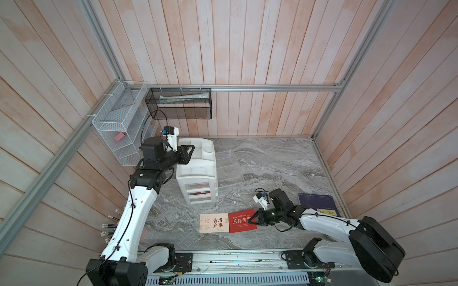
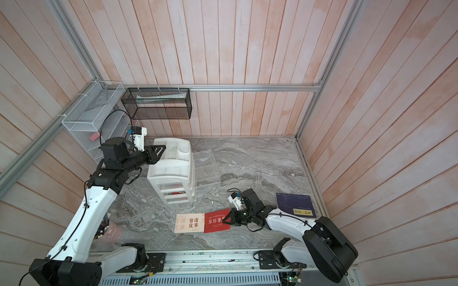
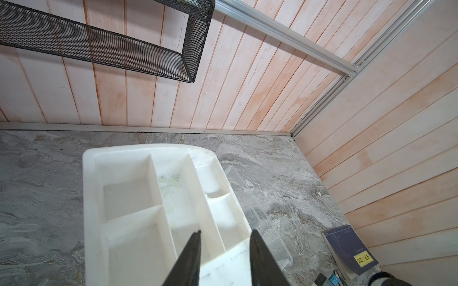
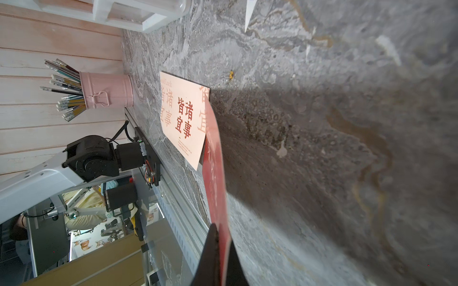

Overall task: Take the postcards out of the drawer
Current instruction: Place the postcard at the center of the board.

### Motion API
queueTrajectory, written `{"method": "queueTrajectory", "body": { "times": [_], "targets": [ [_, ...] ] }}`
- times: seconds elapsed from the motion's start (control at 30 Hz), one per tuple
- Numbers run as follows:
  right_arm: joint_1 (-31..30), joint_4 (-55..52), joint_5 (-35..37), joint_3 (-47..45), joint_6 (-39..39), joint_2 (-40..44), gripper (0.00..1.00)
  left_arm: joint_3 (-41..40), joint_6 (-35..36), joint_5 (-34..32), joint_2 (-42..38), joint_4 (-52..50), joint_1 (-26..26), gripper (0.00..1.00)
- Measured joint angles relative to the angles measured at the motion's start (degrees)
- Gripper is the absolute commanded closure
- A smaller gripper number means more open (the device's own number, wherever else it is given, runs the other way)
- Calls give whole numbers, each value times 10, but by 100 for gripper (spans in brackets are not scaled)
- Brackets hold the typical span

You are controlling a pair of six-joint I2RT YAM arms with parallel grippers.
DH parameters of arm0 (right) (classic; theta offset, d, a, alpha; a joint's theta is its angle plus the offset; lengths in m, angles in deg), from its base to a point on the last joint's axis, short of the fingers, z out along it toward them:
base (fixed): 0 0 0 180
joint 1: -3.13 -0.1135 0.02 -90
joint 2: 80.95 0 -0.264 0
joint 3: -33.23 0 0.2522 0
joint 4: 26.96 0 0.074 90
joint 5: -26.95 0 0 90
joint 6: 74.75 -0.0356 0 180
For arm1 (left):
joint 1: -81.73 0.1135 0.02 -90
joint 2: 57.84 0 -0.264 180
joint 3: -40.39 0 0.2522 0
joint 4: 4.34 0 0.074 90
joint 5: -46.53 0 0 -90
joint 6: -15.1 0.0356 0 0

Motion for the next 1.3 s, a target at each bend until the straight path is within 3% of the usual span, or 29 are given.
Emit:
{"method": "queueTrajectory", "body": {
  "times": [0.33,1.3],
  "targets": [
    [-25,57,0,24,-23,-56,100,0,7,0,0,-4,1,65],
    [-25,51,15,6,-36,-21,94,0,16,0,0,-7,4,64]
  ]
}}
